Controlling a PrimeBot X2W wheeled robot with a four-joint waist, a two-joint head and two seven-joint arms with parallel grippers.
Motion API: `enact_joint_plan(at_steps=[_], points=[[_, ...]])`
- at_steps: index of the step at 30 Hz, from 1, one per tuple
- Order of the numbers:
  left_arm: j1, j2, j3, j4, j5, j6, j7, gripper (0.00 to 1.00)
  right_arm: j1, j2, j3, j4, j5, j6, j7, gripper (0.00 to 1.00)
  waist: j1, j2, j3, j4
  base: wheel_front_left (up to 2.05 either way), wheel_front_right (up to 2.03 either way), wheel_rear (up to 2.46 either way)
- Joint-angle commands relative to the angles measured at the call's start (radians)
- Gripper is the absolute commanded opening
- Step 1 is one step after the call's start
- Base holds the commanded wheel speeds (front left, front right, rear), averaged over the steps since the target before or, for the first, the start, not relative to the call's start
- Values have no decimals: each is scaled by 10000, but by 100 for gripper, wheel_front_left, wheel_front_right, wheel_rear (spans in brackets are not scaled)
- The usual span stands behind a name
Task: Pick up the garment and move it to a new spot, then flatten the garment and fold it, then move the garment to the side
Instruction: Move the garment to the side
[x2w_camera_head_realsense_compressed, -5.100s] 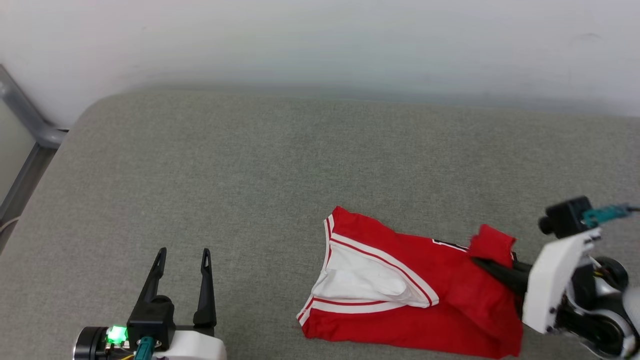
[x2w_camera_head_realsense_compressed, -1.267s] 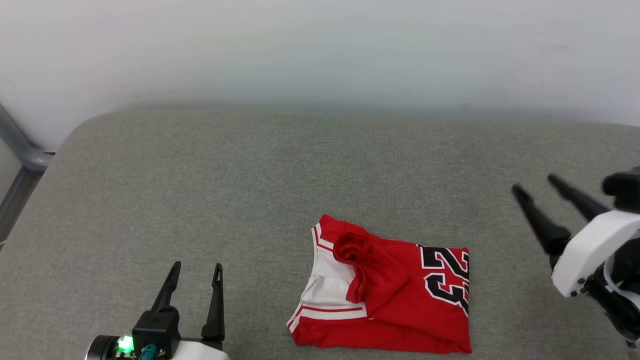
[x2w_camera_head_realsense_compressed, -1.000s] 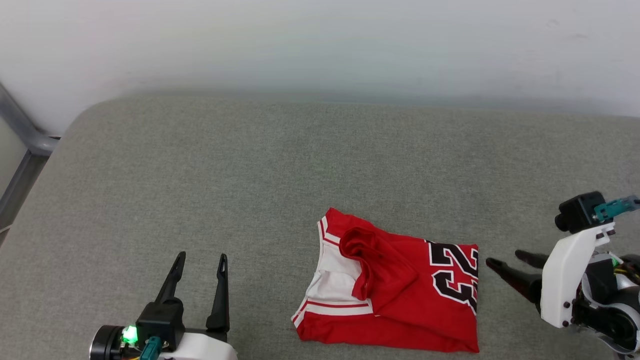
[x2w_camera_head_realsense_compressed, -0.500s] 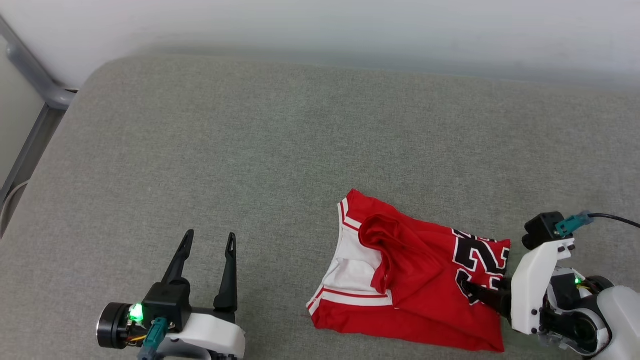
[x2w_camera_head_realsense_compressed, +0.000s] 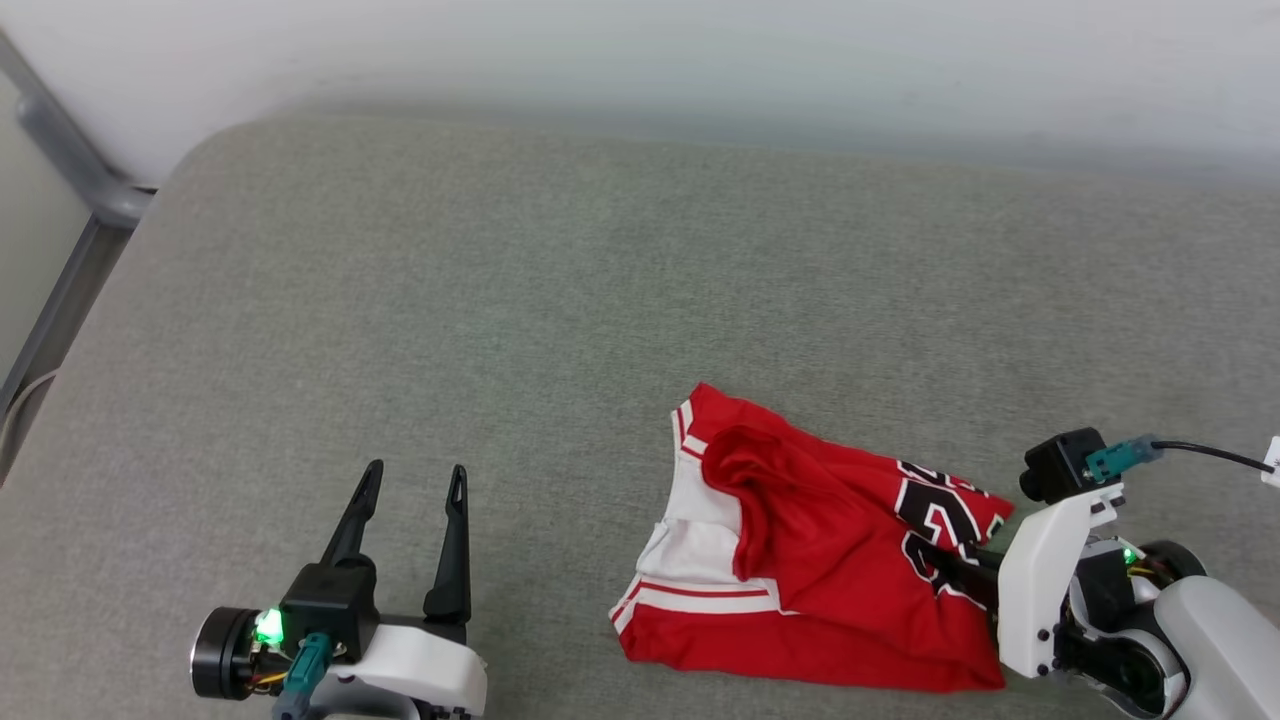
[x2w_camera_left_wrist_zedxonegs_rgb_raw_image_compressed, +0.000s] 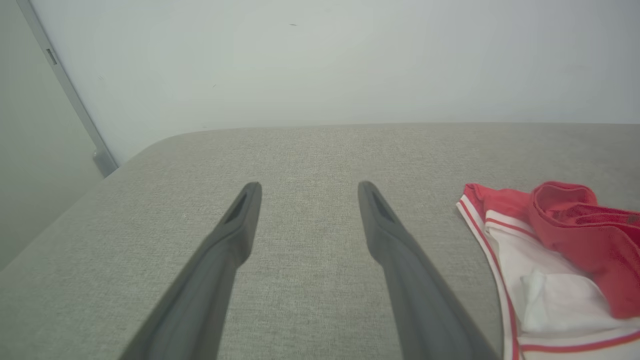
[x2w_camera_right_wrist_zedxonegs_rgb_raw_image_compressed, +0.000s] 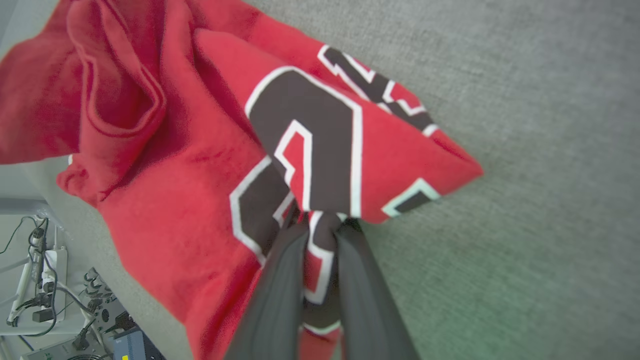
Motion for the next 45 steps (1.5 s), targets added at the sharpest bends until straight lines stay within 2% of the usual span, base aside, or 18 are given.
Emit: enact_joint_plan(at_steps=[1,11,25,31,37,45], points=[[122,-3,20,-3,31,5,-46,100,-163,-171,106,-131,-18,-14,-207,0,0,0,-150,-167,0,0,0],[445,-2,229,-148,7,21,-46,100,-981,-1558,785,-1324,-1055,-14,-1190,0,0,0,-481,-1337,0,0,0],[158,139,459,-558,132,-35,-34,100,-1900,-3219,301,-1739,-1351,-14,-945,0,0,0,358,-3097,0,0,0],[-216,281,463,-714,230,-138,-35,100,-2267,-3766,-217,-1141,-1639,-16,-840,0,0,0,980,-3371,0,0,0],[-712,422,351,-974,322,-228,-35,100,-2873,-4214,-766,-150,-2255,-16,-769,0,0,0,1760,-3239,0,0,0],[-1221,460,159,-1289,411,-200,-35,100,-3857,-4194,-1884,1800,-3047,-16,-868,0,0,0,2757,-2890,0,0,0]])
